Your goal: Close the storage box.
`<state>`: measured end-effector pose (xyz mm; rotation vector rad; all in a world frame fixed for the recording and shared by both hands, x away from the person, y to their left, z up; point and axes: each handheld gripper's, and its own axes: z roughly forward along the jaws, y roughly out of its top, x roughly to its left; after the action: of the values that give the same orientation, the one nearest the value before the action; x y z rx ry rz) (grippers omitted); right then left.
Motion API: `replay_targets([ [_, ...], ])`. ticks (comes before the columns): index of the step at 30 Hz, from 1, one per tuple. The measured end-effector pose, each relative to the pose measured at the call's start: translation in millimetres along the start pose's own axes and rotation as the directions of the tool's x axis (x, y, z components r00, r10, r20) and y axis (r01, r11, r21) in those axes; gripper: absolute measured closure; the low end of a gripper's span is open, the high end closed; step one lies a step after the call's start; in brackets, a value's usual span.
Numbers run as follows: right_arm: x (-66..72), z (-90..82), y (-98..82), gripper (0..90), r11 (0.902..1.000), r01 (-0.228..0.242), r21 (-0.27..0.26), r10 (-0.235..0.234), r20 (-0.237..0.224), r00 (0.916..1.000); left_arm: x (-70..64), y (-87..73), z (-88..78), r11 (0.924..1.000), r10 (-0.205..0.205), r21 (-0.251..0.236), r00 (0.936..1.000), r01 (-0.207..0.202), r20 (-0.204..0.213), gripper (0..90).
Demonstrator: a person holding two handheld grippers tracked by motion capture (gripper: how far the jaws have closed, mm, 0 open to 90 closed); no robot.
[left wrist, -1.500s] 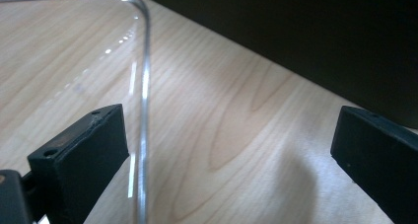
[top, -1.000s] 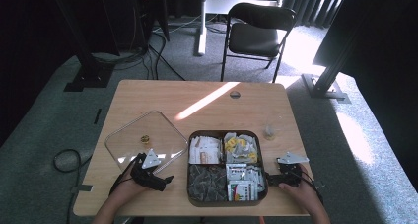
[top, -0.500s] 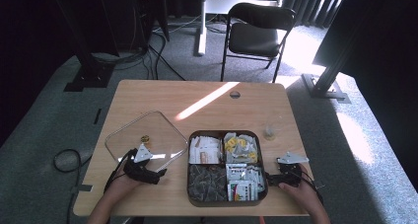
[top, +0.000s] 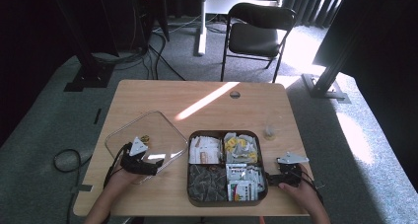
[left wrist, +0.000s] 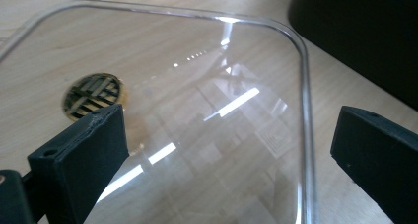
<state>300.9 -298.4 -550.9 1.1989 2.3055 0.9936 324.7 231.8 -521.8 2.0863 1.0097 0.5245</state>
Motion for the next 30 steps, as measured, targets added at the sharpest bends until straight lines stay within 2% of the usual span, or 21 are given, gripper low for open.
replay_targets([
  [9,0.0,0.0,0.0,12.4,1.0000,0.000,0.000,0.000,0.000,1.0000,10.3,1.6,3.3,0.9994,-0.032,-0.016,0.9978,0.031,-0.057,0.9],
  [14,0.0,0.0,0.0,12.4,1.0000,0.000,0.000,0.000,0.000,1.0000,18.7,-0.1,8.1,0.9966,-0.080,-0.020,0.9946,0.079,-0.066,0.9],
  [19,0.0,0.0,0.0,12.3,1.0000,0.000,-0.001,0.000,0.000,1.0000,24.1,2.1,14.1,0.9963,-0.086,-0.006,0.9923,0.085,-0.090,0.9],
  [26,0.0,0.0,0.0,12.4,1.0000,0.000,0.000,0.000,0.000,1.0000,32.4,7.1,24.6,0.9932,-0.114,0.010,0.9852,0.116,-0.128,5.5],
  [29,0.0,0.0,0.0,12.3,1.0000,0.000,0.000,0.000,0.000,1.0000,35.6,8.8,28.7,0.9916,-0.123,0.022,0.9791,0.128,-0.162,6.1],
  [30,0.0,0.0,0.0,12.3,1.0000,0.000,0.000,0.000,0.000,1.0000,36.3,8.8,29.0,0.9914,-0.124,0.019,0.9765,0.129,-0.176,12.6],
])
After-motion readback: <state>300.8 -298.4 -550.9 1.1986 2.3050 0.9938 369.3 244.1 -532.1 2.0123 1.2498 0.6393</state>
